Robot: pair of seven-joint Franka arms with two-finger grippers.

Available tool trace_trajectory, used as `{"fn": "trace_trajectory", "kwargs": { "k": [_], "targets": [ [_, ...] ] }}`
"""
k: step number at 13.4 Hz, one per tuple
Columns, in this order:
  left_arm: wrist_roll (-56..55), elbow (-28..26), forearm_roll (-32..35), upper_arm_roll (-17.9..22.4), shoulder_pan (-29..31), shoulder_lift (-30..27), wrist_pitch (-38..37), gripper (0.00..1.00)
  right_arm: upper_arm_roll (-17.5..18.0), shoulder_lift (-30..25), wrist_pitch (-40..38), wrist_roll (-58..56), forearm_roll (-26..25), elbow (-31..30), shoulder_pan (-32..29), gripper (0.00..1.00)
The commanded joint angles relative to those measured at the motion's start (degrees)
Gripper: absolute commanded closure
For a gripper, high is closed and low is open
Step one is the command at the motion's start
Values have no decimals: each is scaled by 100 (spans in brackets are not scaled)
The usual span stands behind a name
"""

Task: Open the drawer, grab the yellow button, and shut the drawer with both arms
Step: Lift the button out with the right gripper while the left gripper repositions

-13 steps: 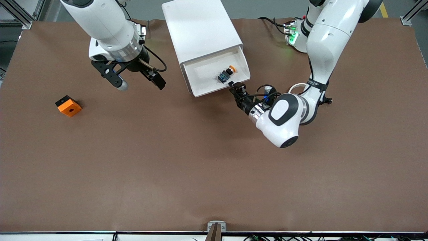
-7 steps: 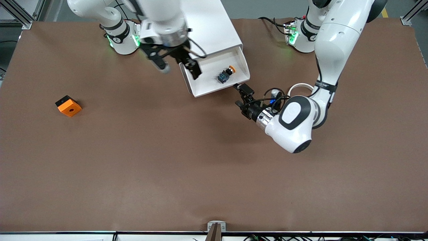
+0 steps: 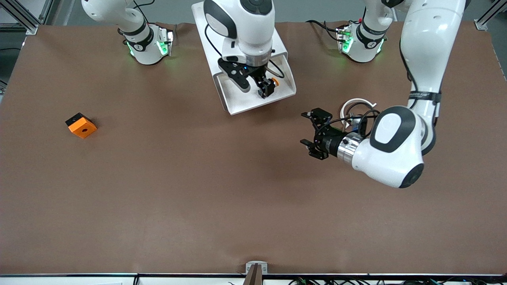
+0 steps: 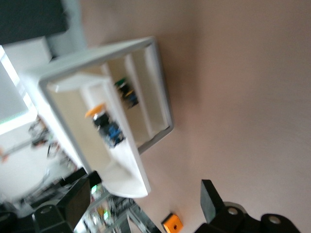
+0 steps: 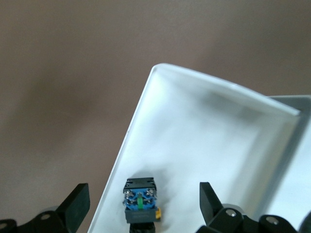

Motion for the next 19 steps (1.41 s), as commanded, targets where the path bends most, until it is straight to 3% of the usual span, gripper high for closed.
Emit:
{"fn": "trace_trajectory", "kwargs": {
  "k": [1, 3, 6, 8, 10, 19],
  "targets": [
    [1582, -71, 1146, -31, -108, -472, -7, 0, -59, 478, -109, 62, -6, 493, 39, 0],
    [2904, -71, 1459, 29, -152, -693, -7, 0, -59, 514, -109, 27, 20, 493, 65, 0],
    [3269, -71, 1773, 91, -90, -956, 28, 0, -50, 549, -109, -43, 38, 484, 162, 0],
    [3348, -97, 2616, -92, -178, -1132, 28, 0, -50, 558, -100, -201, 55, 484, 232, 0],
    [4039, -167, 3004, -391, -152, -1177, 19, 0, -50, 558, -57, -280, 90, 484, 250, 0],
    [6555, -1431, 3243, -699, -161, -1861, 220, 0, -59, 567, 128, -509, 29, 361, 417, 0]
  ]
}}
